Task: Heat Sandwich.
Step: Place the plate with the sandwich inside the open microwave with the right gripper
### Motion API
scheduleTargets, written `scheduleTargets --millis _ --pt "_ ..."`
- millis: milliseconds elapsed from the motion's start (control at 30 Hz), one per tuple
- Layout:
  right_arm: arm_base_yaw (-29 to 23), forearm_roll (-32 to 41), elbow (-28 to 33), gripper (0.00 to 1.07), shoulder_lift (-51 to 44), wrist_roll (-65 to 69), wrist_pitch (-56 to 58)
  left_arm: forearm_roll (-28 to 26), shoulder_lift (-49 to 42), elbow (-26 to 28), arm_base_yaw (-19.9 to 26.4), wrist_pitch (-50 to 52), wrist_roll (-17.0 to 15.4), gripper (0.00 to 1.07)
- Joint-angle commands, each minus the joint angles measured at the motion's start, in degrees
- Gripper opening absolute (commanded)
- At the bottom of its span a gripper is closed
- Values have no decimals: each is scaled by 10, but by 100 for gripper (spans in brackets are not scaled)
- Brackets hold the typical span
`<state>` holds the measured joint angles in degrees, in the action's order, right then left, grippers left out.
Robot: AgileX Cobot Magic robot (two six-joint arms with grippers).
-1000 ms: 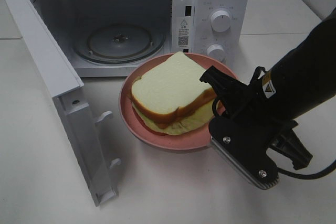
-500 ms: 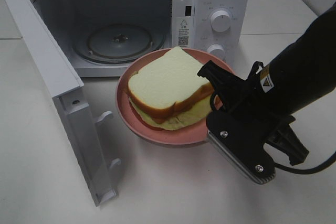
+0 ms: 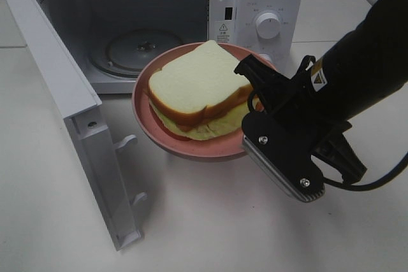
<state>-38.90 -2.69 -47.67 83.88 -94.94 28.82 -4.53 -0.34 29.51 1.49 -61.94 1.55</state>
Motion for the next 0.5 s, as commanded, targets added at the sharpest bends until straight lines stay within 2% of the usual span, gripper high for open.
scheduleTargets --millis 33,300,500 --pt "1 7 -18 0 -6 -1 13 -2 -9 -1 -2 7 -2 74" --pt "1 13 -50 0 -1 -2 44 -2 -9 -1 -2 7 -2 74" --pt "1 57 -83 0 27 -30 71 -2 -9 -1 -2 7 -2 74"
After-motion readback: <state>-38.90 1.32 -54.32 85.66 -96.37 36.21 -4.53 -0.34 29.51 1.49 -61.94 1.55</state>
